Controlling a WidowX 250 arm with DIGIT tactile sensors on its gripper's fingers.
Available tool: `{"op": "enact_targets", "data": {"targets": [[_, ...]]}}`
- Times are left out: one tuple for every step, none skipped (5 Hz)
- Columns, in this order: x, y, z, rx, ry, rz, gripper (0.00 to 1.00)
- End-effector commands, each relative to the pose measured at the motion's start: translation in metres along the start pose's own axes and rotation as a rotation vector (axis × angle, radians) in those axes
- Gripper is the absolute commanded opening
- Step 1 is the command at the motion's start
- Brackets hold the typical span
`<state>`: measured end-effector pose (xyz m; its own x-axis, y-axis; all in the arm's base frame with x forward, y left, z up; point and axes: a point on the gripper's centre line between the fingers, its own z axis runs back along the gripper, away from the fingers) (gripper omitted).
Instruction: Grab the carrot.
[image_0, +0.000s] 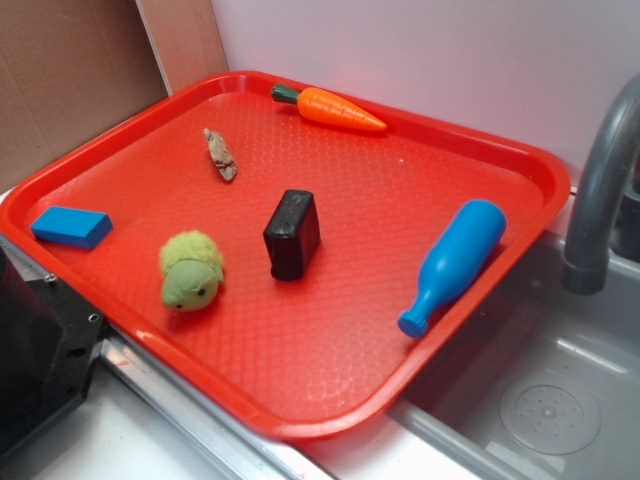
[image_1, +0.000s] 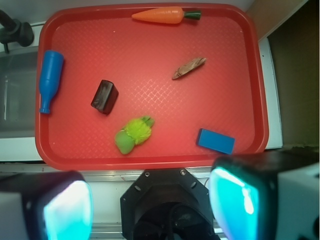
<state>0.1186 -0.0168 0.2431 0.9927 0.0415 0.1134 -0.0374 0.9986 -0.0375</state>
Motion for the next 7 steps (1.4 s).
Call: {"op": "enact_targets", "data": {"targets": [[0.0, 0.0, 0.0, 0.0, 0.0, 0.0, 1.0], [0.024, 0.028, -0.044, 0.006, -0.116, 0.233, 1.0], [0.059, 0.046, -0.065, 0.017, -0.215, 0.391, 1.0], [0.092, 0.069, -0.089, -0.025, -0.309, 0.404, 1.0], [0.123, 0.085, -0.113, 0.024, -0.33, 0.417, 1.0], [0.138, 0.096, -0.123, 0.048, -0.347, 0.443, 1.0], [0.16, 0.108, -0.131, 0.088, -0.405, 0.483, 1.0]]}}
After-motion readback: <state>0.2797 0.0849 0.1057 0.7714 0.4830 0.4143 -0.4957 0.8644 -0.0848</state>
